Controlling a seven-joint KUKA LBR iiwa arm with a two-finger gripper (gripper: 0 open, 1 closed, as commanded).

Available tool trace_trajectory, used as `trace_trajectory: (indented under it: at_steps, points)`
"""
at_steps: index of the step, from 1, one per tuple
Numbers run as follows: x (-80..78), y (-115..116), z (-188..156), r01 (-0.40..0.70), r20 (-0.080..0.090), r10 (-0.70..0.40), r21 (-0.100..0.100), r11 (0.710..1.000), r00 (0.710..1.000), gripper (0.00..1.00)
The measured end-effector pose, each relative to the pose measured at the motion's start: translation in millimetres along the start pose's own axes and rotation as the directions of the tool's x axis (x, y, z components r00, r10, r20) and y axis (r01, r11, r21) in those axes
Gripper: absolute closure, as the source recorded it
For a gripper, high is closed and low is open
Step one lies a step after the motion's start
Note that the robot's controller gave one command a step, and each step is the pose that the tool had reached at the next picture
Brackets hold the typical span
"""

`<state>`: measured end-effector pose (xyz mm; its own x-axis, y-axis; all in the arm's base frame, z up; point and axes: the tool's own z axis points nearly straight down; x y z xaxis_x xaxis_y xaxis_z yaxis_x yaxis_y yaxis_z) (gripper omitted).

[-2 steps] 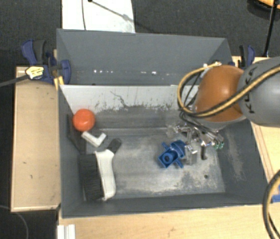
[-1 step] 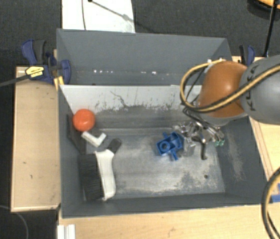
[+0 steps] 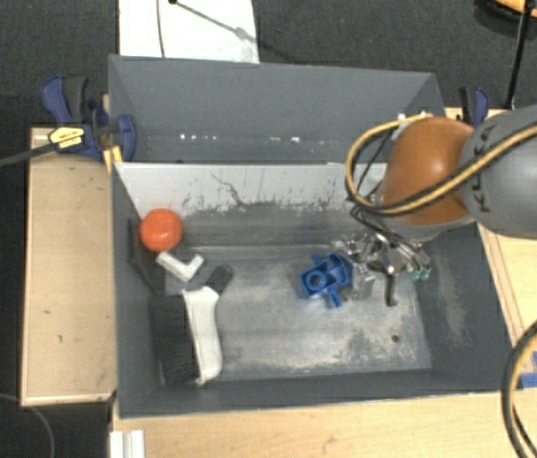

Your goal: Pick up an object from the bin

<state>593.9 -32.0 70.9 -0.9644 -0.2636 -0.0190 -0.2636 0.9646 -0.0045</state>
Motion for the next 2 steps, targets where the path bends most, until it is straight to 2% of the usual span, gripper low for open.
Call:
trace_trajectory:
  at_steps: [1, 2]
  points:
    - [-1.5, 0.1, -13.3, 0.002, 0.007, -0.002, 0.002, 1.0, 1.0, 1.0]
    - [-2.7, -0.5, -63.0, 0.002, 0.005, -0.002, 0.001, 1.0, 1.0, 1.0]
